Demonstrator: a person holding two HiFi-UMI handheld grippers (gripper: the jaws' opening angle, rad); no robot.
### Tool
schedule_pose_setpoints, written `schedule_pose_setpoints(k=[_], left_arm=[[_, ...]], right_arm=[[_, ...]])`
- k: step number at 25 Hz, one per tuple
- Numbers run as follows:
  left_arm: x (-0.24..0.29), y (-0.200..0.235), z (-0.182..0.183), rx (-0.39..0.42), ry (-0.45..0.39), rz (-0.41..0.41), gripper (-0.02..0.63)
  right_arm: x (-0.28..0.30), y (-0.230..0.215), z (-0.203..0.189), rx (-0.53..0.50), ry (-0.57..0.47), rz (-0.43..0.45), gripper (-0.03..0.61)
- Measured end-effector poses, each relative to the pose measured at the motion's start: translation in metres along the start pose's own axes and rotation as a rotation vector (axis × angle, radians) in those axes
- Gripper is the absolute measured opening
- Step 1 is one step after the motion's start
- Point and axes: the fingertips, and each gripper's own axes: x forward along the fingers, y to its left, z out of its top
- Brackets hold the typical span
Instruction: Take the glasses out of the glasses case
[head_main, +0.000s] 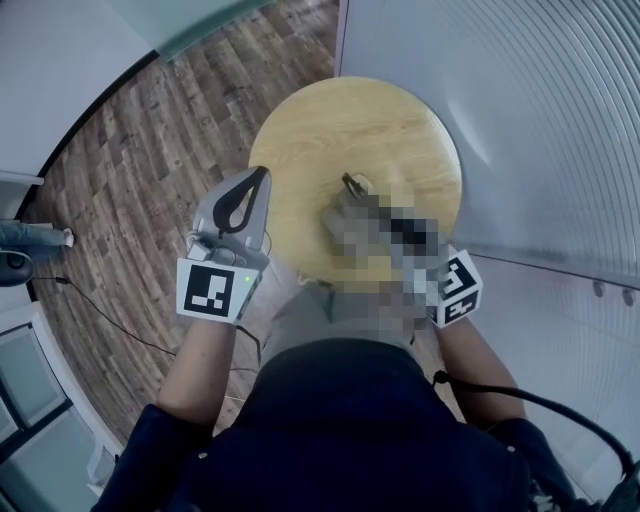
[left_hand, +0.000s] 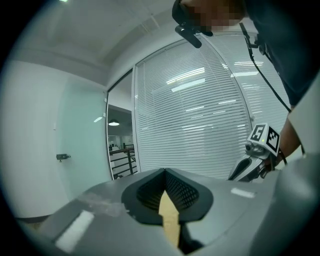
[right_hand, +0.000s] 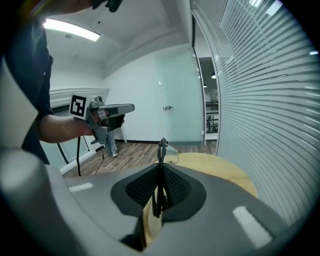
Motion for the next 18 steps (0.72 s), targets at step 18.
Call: schedule_pose_setpoints(k=[18], left_arm=[[-0.041, 0.027, 0.093, 0.061, -0.086, 0.057, 0.003]], right_arm=[[-0.05, 0.007, 0.096, -0.095, -0.126, -0.07, 0.034]])
